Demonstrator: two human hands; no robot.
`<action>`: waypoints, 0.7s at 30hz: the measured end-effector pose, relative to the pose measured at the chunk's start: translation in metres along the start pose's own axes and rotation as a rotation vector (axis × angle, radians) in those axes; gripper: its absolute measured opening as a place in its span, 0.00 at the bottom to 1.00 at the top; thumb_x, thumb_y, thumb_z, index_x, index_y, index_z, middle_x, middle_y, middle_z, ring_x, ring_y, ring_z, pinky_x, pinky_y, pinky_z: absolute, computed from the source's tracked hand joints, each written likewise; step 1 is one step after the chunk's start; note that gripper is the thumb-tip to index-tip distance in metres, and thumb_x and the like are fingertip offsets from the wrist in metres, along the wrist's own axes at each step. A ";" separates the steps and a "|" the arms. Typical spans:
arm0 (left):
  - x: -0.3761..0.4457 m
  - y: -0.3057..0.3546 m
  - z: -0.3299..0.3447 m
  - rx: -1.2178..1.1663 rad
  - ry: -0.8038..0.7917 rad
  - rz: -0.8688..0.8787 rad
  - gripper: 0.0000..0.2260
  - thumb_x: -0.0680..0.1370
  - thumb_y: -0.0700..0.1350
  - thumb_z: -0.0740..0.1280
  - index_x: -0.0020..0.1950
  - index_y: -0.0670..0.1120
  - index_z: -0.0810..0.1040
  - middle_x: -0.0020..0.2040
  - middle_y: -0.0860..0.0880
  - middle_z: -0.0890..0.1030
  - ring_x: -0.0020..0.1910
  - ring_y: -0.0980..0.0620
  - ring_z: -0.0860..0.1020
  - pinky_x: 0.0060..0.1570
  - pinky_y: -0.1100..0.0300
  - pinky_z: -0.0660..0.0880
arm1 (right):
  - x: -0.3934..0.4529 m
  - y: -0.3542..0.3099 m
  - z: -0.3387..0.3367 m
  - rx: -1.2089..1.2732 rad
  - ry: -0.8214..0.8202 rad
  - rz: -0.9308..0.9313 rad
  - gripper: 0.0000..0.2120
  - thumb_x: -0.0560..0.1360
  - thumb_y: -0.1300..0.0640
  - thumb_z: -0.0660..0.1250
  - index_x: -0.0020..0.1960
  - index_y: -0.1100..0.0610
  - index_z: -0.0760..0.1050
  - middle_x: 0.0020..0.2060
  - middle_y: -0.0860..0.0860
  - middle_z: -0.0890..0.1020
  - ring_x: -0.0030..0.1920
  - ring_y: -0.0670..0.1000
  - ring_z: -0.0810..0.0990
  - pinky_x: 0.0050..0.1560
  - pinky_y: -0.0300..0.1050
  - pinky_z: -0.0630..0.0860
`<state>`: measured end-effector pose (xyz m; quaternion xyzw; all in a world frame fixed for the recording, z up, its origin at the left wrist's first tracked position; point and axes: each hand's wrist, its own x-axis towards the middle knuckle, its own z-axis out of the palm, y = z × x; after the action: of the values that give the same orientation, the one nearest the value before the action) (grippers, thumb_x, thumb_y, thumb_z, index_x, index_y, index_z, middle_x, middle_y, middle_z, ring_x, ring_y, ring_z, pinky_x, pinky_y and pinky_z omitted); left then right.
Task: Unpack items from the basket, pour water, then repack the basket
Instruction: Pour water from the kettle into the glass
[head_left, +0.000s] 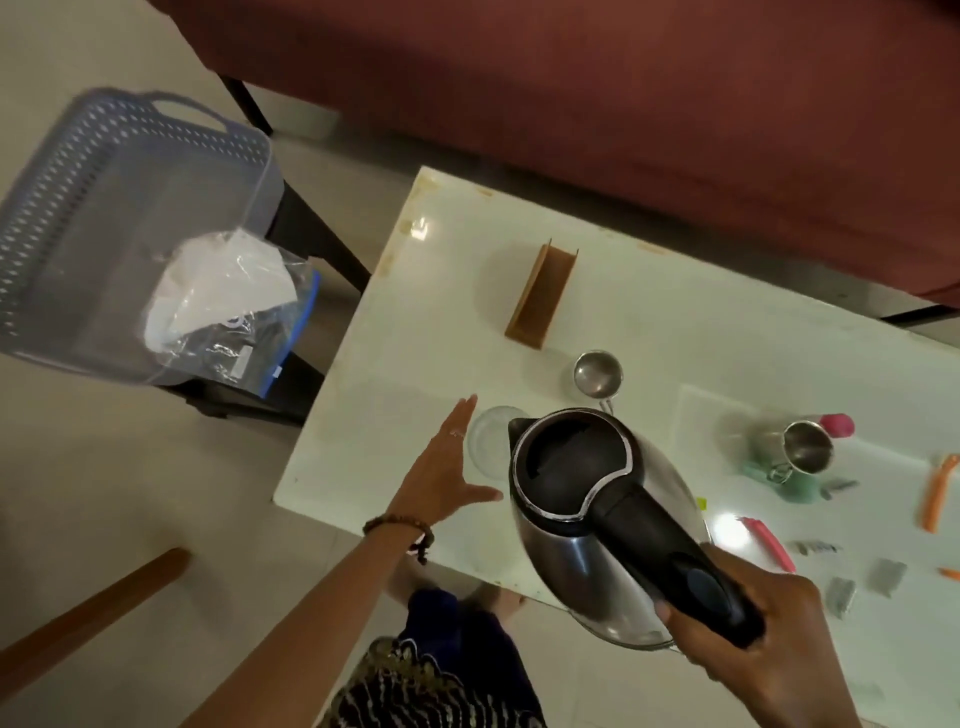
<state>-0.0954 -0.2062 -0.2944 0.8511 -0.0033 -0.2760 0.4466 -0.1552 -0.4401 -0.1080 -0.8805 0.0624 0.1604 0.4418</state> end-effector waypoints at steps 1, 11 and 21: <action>0.004 -0.001 0.002 -0.012 -0.026 0.013 0.50 0.65 0.48 0.77 0.74 0.47 0.45 0.77 0.50 0.49 0.75 0.52 0.53 0.71 0.59 0.55 | 0.002 0.002 0.002 -0.012 -0.013 -0.005 0.08 0.55 0.59 0.70 0.27 0.52 0.70 0.18 0.50 0.67 0.19 0.45 0.62 0.24 0.31 0.62; 0.014 -0.007 0.015 -0.155 0.072 0.116 0.40 0.66 0.51 0.75 0.67 0.63 0.50 0.68 0.67 0.58 0.65 0.62 0.63 0.63 0.63 0.63 | 0.020 0.007 0.019 -0.124 -0.104 0.046 0.16 0.52 0.39 0.63 0.32 0.49 0.72 0.18 0.45 0.69 0.21 0.44 0.66 0.23 0.29 0.63; 0.011 -0.004 0.019 -0.141 0.155 0.090 0.38 0.65 0.54 0.73 0.71 0.50 0.60 0.70 0.50 0.67 0.64 0.54 0.70 0.59 0.62 0.65 | 0.037 -0.017 0.022 -0.227 -0.199 0.145 0.22 0.51 0.37 0.60 0.35 0.51 0.74 0.25 0.52 0.76 0.21 0.47 0.69 0.25 0.38 0.68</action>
<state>-0.0963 -0.2208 -0.3109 0.8353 0.0123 -0.1885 0.5163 -0.1215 -0.4111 -0.1204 -0.8977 0.0631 0.2841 0.3309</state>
